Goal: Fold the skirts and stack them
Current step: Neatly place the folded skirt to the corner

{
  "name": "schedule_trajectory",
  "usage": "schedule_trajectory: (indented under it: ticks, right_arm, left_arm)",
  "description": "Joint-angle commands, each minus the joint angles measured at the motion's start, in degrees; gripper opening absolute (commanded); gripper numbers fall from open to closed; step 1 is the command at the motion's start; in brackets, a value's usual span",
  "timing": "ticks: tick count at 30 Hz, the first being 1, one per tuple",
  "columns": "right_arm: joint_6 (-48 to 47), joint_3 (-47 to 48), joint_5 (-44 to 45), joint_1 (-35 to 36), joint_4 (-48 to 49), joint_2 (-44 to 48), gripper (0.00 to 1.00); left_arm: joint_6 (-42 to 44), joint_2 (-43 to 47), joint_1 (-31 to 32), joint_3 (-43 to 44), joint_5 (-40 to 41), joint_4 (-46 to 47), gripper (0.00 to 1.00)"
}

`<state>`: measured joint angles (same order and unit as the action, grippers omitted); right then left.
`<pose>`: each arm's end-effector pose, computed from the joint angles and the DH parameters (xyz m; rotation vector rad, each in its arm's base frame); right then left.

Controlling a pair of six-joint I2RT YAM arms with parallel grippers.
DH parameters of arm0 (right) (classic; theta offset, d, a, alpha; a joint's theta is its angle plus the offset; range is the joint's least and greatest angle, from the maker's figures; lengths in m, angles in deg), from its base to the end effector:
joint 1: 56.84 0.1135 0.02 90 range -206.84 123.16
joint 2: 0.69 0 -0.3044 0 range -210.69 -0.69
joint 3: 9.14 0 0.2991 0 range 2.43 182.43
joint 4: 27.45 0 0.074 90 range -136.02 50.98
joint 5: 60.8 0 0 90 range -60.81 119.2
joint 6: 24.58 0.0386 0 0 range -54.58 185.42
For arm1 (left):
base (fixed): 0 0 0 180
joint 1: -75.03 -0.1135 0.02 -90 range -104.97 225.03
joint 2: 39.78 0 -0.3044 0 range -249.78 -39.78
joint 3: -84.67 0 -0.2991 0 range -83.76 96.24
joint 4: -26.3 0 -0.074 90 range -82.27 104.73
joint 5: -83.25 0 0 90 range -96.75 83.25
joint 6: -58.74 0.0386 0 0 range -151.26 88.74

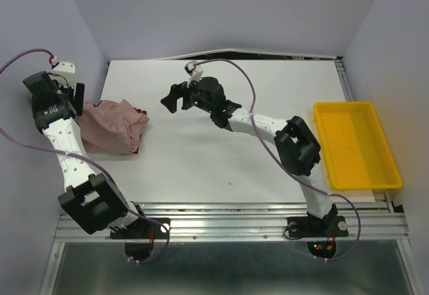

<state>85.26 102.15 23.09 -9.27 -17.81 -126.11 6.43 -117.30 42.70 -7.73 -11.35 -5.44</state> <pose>0.4008 0.4445 0.2797 -0.5007 1.6700 0.9707 0.3001 0.1863 0.4215 0.1493 2.0133 0.7196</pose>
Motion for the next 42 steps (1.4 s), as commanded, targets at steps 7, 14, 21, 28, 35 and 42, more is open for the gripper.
schedule_trajectory:
  ticks: [7,14,21,28,35,42]
  right_arm:
    - [-1.81,-10.42,-13.92,-7.49,-8.82,10.37,1.00]
    - [-1.91,-12.71,-15.16,-9.16,-9.78,11.43,1.00]
    - [-1.91,-13.32,-18.76,-10.83,-13.39,12.57,1.00]
    - [-1.99,-14.73,-20.78,-15.31,-18.48,15.12,1.00]
    - [-6.73,-20.79,-23.07,-19.10,-24.46,22.14,1.00]
    - [-12.18,-25.02,-22.37,-19.62,-29.38,30.67,1.00]
  left_arm:
    - [4.58,-1.14,0.26,4.75,-1.72,-17.62,0.90]
    - [10.91,7.01,0.43,-3.69,-16.65,-21.39,0.80]
    - [8.64,7.74,4.74,-12.21,-15.09,-18.08,0.49]
    - [-2.17,-7.19,8.08,-10.13,-13.41,-6.48,0.38]
    - [-7.54,-20.73,8.08,-1.33,-18.25,-4.00,0.51]
    - [-5.00,-14.61,8.08,-0.10,-17.29,-8.21,0.75]
